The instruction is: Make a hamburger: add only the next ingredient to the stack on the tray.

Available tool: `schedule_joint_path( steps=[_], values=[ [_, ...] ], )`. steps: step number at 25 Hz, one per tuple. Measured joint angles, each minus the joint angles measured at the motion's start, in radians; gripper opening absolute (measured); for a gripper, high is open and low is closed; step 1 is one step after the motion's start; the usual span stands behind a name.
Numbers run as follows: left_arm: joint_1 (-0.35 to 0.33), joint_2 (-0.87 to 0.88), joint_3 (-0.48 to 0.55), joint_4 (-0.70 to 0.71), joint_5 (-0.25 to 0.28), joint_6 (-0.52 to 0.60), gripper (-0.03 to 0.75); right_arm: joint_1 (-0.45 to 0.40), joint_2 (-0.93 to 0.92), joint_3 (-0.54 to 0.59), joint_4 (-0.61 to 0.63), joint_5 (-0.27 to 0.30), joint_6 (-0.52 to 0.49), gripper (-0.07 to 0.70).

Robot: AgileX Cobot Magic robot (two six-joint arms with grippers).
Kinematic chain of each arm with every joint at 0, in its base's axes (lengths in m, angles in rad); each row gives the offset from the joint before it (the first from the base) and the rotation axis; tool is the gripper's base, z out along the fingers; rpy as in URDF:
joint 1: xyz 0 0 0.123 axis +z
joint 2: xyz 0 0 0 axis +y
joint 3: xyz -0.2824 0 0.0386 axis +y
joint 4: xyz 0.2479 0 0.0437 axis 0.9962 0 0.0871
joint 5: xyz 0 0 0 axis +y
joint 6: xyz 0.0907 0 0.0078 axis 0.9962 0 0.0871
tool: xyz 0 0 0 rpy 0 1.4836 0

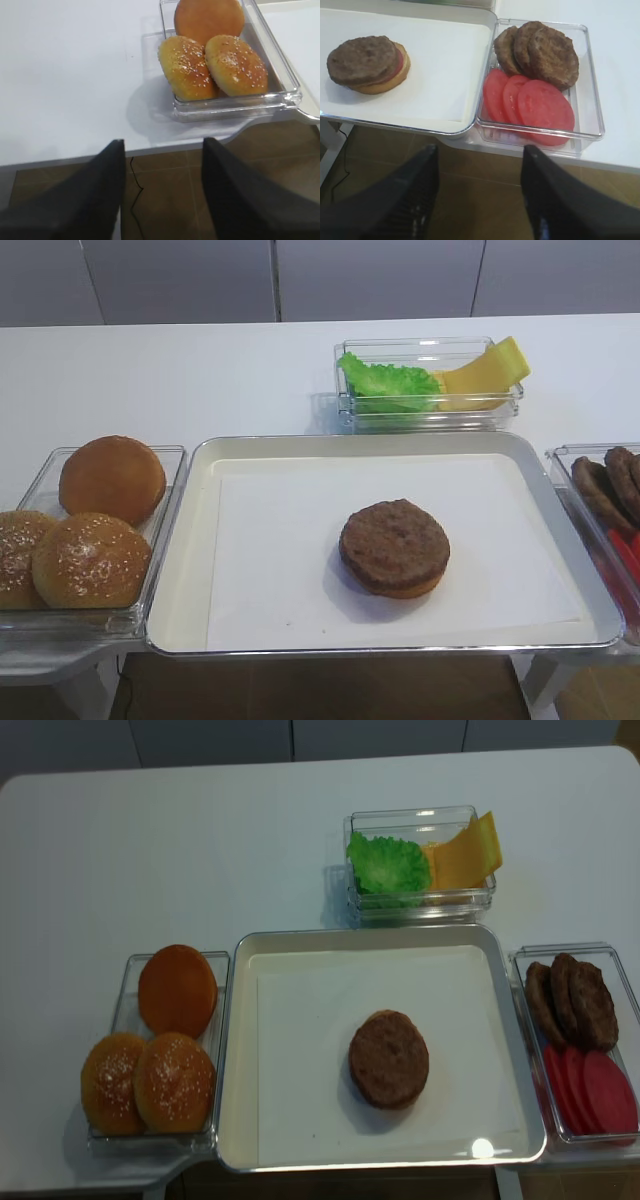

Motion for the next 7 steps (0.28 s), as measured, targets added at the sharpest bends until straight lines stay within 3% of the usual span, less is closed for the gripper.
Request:
schedule_joint_path(
  steps=[7],
  values=[
    [0.000,0.000,0.000,0.000,0.000,0.000,0.369,0.000,0.000,0.000,0.000,0.000,0.000,0.397]
  ],
)
